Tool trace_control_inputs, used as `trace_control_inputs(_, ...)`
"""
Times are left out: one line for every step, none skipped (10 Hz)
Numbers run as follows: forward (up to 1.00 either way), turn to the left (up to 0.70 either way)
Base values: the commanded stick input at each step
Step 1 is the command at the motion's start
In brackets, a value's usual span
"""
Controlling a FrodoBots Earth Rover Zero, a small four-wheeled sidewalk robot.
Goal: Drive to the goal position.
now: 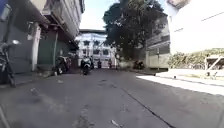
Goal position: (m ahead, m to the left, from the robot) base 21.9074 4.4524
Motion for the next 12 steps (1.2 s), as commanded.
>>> trace_control_inputs(0.97, -0.01)
trace_control_inputs(0.97, -0.01)
trace_control_inputs(0.97, -0.01)
trace_control_inputs(0.97, -0.01)
trace_control_inputs(0.96, -0.03)
trace_control_inputs(0.96, -0.13)
trace_control_inputs(0.96, -0.21)
trace_control_inputs(0.96, -0.32)
trace_control_inputs(0.96, -0.37)
trace_control_inputs(0.96, -0.14)
trace_control_inputs(0.96, -0.05)
trace_control_inputs(0.96, -0.01)
